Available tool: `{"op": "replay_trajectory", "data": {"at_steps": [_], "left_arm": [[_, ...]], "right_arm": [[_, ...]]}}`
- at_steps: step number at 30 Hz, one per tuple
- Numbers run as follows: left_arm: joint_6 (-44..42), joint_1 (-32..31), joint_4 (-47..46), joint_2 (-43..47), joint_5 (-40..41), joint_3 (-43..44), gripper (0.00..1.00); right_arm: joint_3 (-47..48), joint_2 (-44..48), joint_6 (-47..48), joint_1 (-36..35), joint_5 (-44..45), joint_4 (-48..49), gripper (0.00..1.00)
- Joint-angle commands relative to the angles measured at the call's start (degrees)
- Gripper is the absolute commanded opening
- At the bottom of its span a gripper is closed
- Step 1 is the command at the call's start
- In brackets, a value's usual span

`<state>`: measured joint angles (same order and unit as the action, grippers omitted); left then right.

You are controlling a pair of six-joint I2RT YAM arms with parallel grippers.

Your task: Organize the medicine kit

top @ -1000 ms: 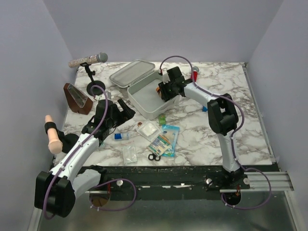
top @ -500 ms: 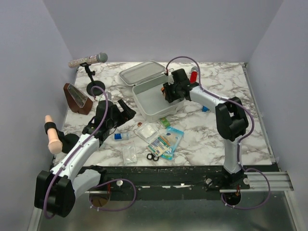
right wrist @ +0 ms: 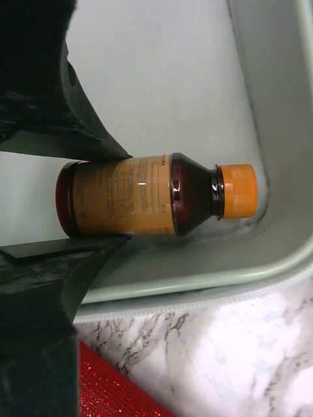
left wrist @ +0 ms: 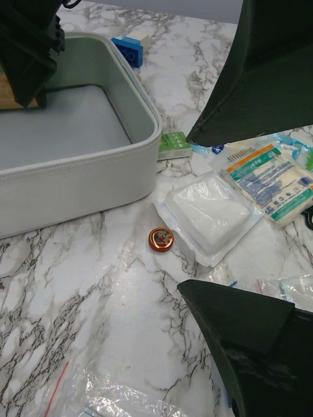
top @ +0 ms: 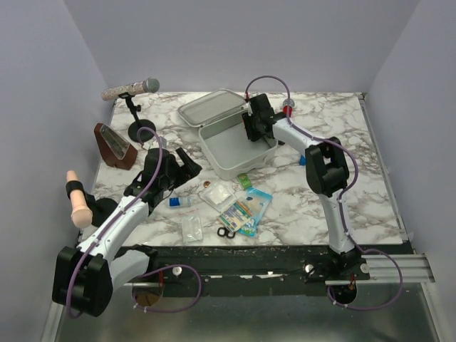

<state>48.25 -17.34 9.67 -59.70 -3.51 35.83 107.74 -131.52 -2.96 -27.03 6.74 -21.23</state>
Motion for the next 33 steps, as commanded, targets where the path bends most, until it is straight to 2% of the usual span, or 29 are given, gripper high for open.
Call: {"op": "replay_trajectory", "data": {"at_steps": [1,5,7,10,14,18,20,26,29,33], "left_arm": [[-0.3,-0.1,-0.3,-1.0,-0.9,0.2,0.94],[-0.4,-0.1,-0.4,-1.6,-1.1,0.4,0.94],[-0.3,-0.1,-0.5,-1.6,-1.3,0.4,0.94],[-0.3,-0.1,-0.5,-1.2,-1.3,0.0,0.94],[-0.6,-0.1,-0.2,-0.2,-1.0,0.0,0.94],[-0.9,-0.1,0.2,1.1,-0.5,0.1,0.94],[-0.9,-0.1,0.3,1.5,-0.6,0.1,0.94],[-0.4,-0.1,-0.6,3.0,-1.5,-0.2,0.94],[0.3,-0.1,-1.6,3.5,-2.2,-0.9,0.94],[0.8,-0.2,-2.3,3.3,-3.1,-1.3,0.94]], "right_arm": [[3.4,-1.9,-0.8,1.0,3.9,-2.9,0.48],[3.2,-1.8,-1.1,1.1,4.7,-3.3,0.67],[2.0,-0.8,-1.4,1.1,4.8,-2.5,0.73],[0.7,1.4,-1.8,1.0,4.3,-1.5,0.79],[-1.6,6.2,-2.7,1.1,3.5,-1.0,0.81],[-6.7,15.1,-4.2,1.0,2.1,0.3,0.84],[-9.6,19.9,-4.9,1.0,1.4,0.7,0.9],[-26.1,35.3,-10.6,1.5,8.9,0.6,0.91],[-36.5,40.1,-14.7,2.9,14.2,-0.1,0.92],[-47.8,44.2,-21.5,6.6,14.2,0.0,0.98]]}}
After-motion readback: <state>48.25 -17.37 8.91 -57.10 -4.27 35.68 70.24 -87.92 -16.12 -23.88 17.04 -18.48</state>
